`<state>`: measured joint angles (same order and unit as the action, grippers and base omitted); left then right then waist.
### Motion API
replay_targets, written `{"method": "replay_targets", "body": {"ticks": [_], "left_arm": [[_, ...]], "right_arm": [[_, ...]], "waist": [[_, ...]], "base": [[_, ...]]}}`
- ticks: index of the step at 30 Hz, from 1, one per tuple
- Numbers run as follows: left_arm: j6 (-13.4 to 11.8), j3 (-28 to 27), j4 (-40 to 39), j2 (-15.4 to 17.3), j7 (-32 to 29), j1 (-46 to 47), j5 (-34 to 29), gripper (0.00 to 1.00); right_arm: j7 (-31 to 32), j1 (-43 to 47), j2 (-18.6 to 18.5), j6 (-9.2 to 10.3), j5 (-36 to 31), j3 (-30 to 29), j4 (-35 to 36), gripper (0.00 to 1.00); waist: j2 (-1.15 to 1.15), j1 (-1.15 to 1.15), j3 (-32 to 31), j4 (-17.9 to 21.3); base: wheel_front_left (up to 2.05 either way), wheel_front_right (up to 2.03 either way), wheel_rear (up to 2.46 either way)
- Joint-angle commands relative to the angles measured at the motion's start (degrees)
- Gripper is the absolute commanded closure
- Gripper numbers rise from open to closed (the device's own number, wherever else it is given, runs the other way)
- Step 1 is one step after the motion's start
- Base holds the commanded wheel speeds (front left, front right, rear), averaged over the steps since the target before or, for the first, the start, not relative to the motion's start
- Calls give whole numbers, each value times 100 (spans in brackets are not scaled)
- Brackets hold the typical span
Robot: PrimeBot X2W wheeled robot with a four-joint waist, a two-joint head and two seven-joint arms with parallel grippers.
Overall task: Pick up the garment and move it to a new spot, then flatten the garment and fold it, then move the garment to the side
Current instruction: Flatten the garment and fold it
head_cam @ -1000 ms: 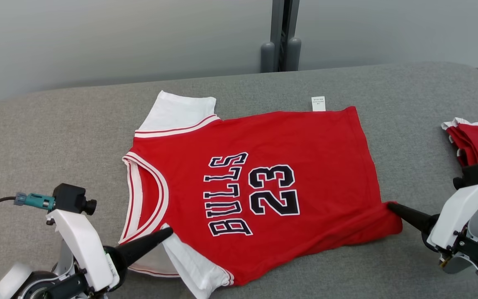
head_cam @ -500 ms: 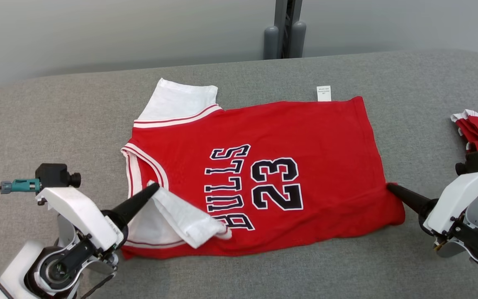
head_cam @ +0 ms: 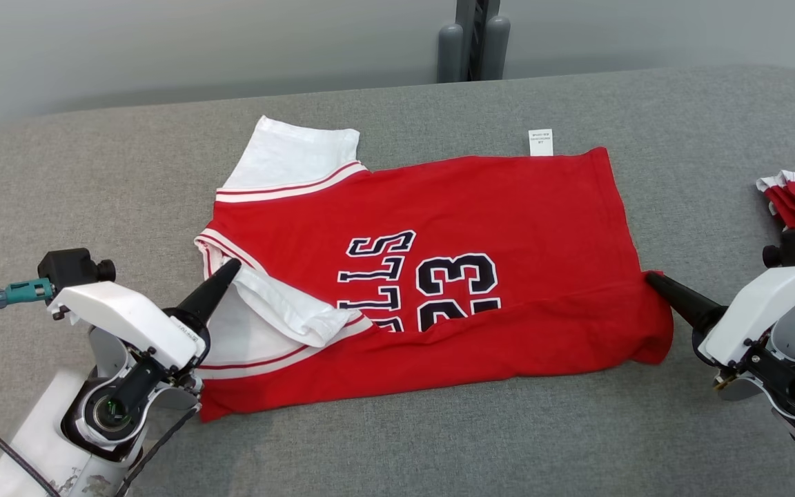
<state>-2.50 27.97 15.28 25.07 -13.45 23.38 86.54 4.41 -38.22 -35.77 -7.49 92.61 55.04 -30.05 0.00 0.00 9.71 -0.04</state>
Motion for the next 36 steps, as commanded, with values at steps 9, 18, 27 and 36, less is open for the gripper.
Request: {"method": "replay_targets", "body": {"ticks": [9, 18, 27, 36], "left_arm": [[194, 16, 521, -197, 231, 369, -194, 100], [290, 41, 919, -379, 413, 606, -342, 100], [359, 15, 1247, -532, 586, 749, -383, 100], [440, 40, 1481, -629, 663, 835, -440, 100]], "right_arm": [[-151, -6, 71, 0, -100, -110, -74, 100], [-196, -4, 133, 0, -150, -175, -148, 100], [-197, -24, 154, 0, -205, -203, -198, 100], [-162, -11, 173, 0, -222, -218, -241, 100]], "waist": [[0, 0, 134, 27], [0, 0, 196, 76], [0, 0, 236, 89], [0, 0, 255, 80]], "base": [[0, 0, 0], [0, 0, 0], [0, 0, 0], [0, 0, 0]]}}
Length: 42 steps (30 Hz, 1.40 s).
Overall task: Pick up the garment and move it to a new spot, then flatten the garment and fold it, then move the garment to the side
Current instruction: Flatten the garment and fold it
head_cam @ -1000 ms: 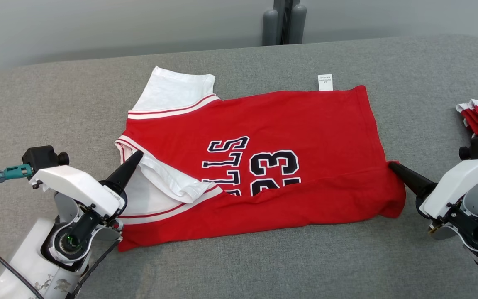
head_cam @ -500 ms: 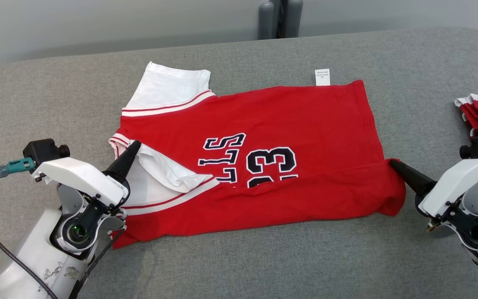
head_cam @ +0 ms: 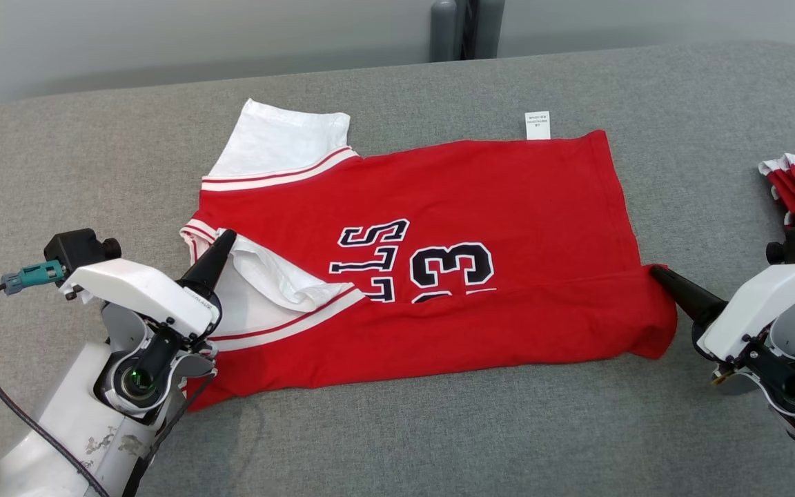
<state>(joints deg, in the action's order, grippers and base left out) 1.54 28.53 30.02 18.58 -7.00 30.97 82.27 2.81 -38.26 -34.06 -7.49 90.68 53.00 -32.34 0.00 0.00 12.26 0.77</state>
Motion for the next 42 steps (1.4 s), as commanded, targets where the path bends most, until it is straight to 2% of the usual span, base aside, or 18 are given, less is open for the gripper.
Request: {"method": "replay_targets", "body": {"ticks": [1, 8, 9, 10, 11, 15, 21, 27, 30, 32, 34, 37, 38, 40, 42], "left_arm": [[51, -16, 35, 9, 31, 96, -21, 100], [92, 6, 209, -50, 69, 177, -68, 100], [53, 21, 252, -69, 44, 180, -67, 78], [14, 29, 293, -84, 15, 189, -59, 38], [-11, 45, 322, -88, 7, 203, -67, 0], [-43, 19, 377, -118, 155, 241, -139, 0], [93, -271, 371, -149, 616, 226, -49, 0], [136, -283, 170, 45, 1424, 37, -568, 0], [52, -358, -37, 51, 1910, -158, -803, 0], [-34, -455, -214, 59, 2096, -321, -1026, 0], [-145, -562, -453, 61, 2183, -509, -1426, 0], [-331, -1155, -1013, -167, 2204, -911, -2369, 0], [-331, -1155, -1013, -167, 2204, -911, -2369, 0], [-387, -1479, -1433, -404, 2206, -1285, -3138, 0], [-393, -1858, -1778, -747, 2208, -1645, -3654, 0]], "right_arm": [[8, -10, 7, 0, -38, -6, -19, 100], [35, -25, 33, 0, -27, -15, -70, 100], [-22, -29, 32, 0, -39, -34, -120, 51], [-33, -20, 53, 0, -3, -55, -166, 5], [-9, -10, 89, 0, 51, -79, -222, 0], [-58, -72, 123, 0, -34, -88, -291, 0], [-355, 18, 115, 0, -45, -216, -315, 0], [-1347, 62, -11, 0, -488, -337, -118, 0], [-1737, 139, -90, 0, -961, -419, -101, 0], [-1811, 173, -115, 0, -1458, -613, -126, 0], [-1814, 244, -44, 0, -2129, -1232, -78, 0], [-1799, 766, 235, 0, -3458, -2168, 184, 0], [-1799, 766, 235, 0, -3458, -2168, 184, 0], [-1800, 1112, 455, 0, -4332, -2856, 502, 0], [-1801, 1570, 788, 0, -5128, -3400, 864, 0]], "waist": [[0, 0, 3, -2], [0, 0, 25, -10], [0, 0, 24, -10], [0, 0, 22, -10], [0, 0, 22, -7], [0, 0, 12, -8], [0, 0, -117, -12], [0, 0, -308, -3], [0, 0, -439, 9], [0, 0, -521, 12], [0, 0, -584, 23], [0, 0, -674, 13], [0, 0, -674, 13], [0, 0, -725, 8], [0, 0, -776, 6]], "base": [[0, 0, 0], [0, 0, 0], [0, 0, 0], [0, 0, 0], [0, 0, 0], [0, 0, 0], [0, 0, 0], [0, 0, 0], [0, 0, 0], [0, 0, 0], [0, 0, 0], [0, 0, 0], [0, 0, 0], [0, 0, 0], [0, 0, 0]]}}
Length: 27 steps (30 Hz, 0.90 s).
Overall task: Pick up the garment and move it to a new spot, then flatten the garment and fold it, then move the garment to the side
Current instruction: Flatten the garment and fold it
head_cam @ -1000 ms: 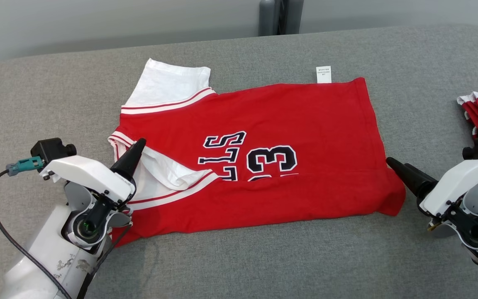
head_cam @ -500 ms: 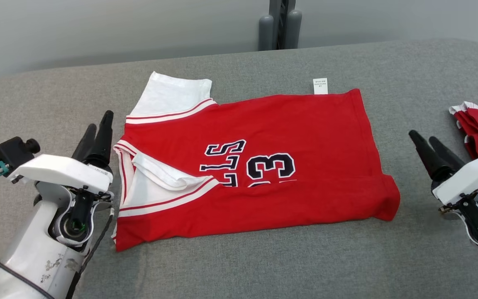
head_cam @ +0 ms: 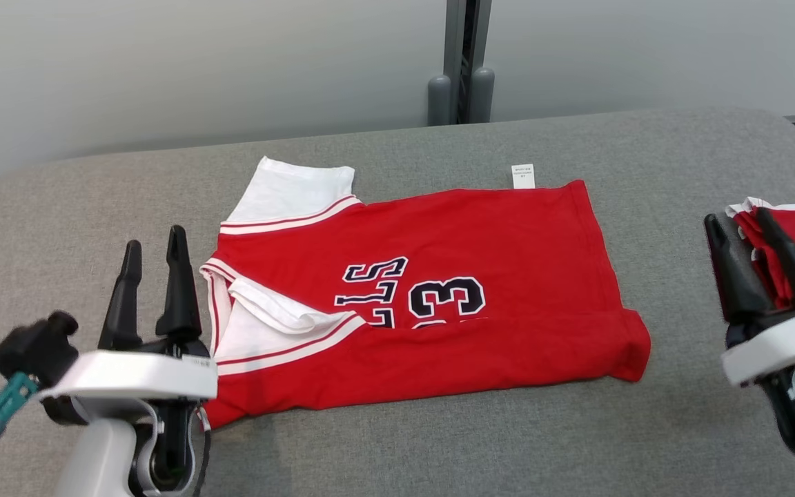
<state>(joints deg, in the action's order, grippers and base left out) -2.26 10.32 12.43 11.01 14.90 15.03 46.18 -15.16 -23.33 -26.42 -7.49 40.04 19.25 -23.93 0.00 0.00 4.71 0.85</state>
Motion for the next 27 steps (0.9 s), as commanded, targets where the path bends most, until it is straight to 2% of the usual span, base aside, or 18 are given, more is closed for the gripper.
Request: {"method": "replay_targets", "body": {"ticks": [1, 4, 6, 11, 16, 27], "left_arm": [[11, -189, -151, -133, 17, -211, -300, 0], [127, -572, -414, -519, 18, -676, -959, 0], [159, -771, -394, -683, 19, -944, -1123, 0], [128, -701, 84, -786, 19, -1346, -1670, 0], [-1, -440, 591, -790, 20, -1335, -1572, 0], [-414, -9, 2165, -791, 20, -765, -1223, 0]], "right_arm": [[-5, 296, 172, 0, -451, -213, 208, 0], [-5, 849, 659, 0, -1263, -754, 696, 0], [-5, 1167, 956, 0, -1594, -1040, 890, 0], [-6, 1647, 1491, 1, -1955, -1388, 953, 0], [-6, 1766, 1635, 1, -2020, -1436, 934, 0], [-6, 1614, 1563, 1, -1929, -1441, 930, 0]], "waist": [[0, 0, -36, -1], [0, 0, -81, -10], [0, 0, -105, -20], [0, 0, -161, -38], [0, 0, -152, -23], [0, 0, -42, 110]], "base": [[0, 0, 0], [0, 0, 0], [0, 0, 0], [0, 0, 0], [0, 0, 0], [0, 0, 0]]}}
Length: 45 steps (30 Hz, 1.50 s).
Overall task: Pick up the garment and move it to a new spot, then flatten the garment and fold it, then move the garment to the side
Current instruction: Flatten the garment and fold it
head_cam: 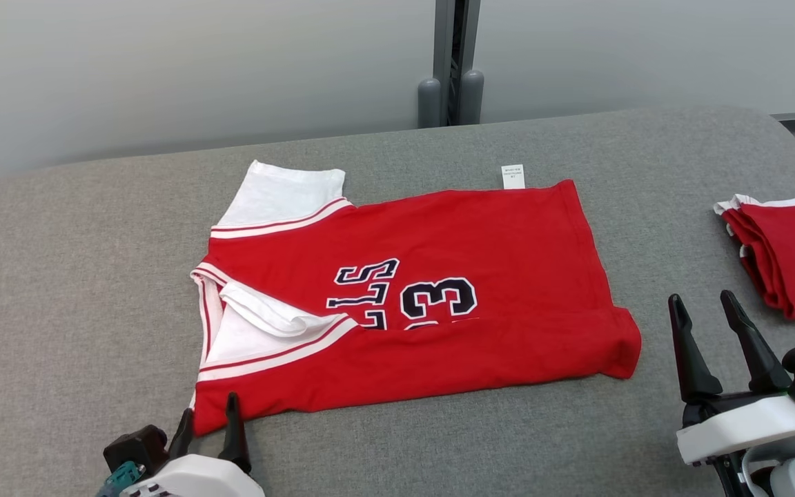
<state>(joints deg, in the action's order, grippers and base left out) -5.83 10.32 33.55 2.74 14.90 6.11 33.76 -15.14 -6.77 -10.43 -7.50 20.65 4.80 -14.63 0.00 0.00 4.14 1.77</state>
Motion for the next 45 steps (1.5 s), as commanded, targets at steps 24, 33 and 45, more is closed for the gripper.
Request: {"method": "replay_targets", "body": {"ticks": [24, 33, 45], "left_arm": [[-39, 326, 1580, 12, -109, 764, 669, 100], [60, 363, 1194, 84, 8, 762, 409, 100], [2, 455, 702, 103, 20, 714, 197, 100]], "right_arm": [[-8, -55, 4, 2, 10, -54, -78, 0], [-8, -154, 80, 1, 565, 97, -1091, 0], [315, -881, 175, 1, 2854, 758, -2678, 0]], "waist": [[0, 0, 33, 94], [0, 0, -26, -61], [0, 0, 116, -277]], "base": [[0, 0, 0], [0, 0, 0], [0, 0, 0]]}}
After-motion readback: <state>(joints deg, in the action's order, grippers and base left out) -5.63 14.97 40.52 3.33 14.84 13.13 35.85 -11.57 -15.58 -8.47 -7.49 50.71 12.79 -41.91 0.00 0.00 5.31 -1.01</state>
